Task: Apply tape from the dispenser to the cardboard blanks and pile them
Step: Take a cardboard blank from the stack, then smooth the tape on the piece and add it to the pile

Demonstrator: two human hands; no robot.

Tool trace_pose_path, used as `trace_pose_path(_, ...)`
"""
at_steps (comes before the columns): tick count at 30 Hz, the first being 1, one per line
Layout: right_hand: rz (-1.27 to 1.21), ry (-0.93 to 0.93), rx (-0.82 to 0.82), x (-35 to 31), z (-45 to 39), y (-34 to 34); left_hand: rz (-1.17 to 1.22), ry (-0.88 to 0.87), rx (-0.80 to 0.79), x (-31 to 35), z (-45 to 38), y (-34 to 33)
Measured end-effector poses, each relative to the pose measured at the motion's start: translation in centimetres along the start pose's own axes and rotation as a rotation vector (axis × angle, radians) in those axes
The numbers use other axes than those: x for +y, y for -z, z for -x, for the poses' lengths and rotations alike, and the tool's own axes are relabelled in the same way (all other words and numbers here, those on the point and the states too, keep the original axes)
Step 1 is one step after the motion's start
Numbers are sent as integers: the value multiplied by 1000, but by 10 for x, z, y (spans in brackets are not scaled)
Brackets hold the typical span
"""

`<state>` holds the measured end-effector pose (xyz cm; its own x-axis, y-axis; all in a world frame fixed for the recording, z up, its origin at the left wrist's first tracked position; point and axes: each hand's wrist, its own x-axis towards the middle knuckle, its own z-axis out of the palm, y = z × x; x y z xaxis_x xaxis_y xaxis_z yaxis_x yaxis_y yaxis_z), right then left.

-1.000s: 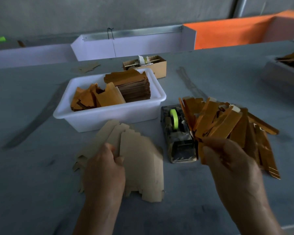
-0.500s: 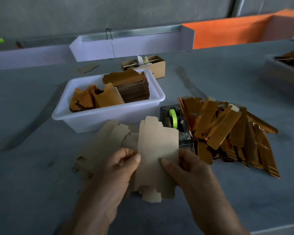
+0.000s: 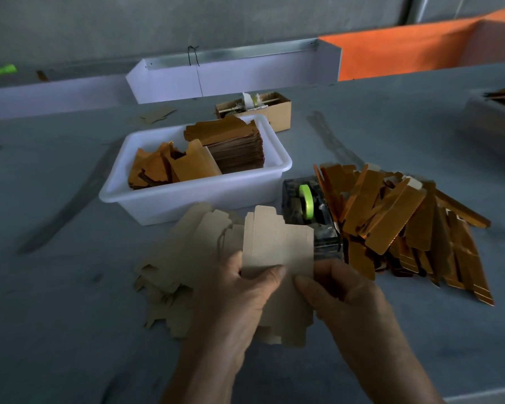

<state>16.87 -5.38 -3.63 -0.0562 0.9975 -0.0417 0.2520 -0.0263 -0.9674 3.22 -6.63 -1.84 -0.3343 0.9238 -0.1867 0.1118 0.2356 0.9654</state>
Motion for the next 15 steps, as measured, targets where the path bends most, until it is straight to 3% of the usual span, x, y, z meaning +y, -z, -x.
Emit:
trace_pose_path(3, 78, 70, 73, -5, 3, 0, -19, -11, 18, -1, 2, -4)
trace_pose_path(7, -43, 147, 23, -11, 9, -4, -26, -65, 4, 1, 5, -7)
trace_pose_path(15, -61, 144, -36, -10, 7, -6, 44, -78, -271, 5, 9, -4)
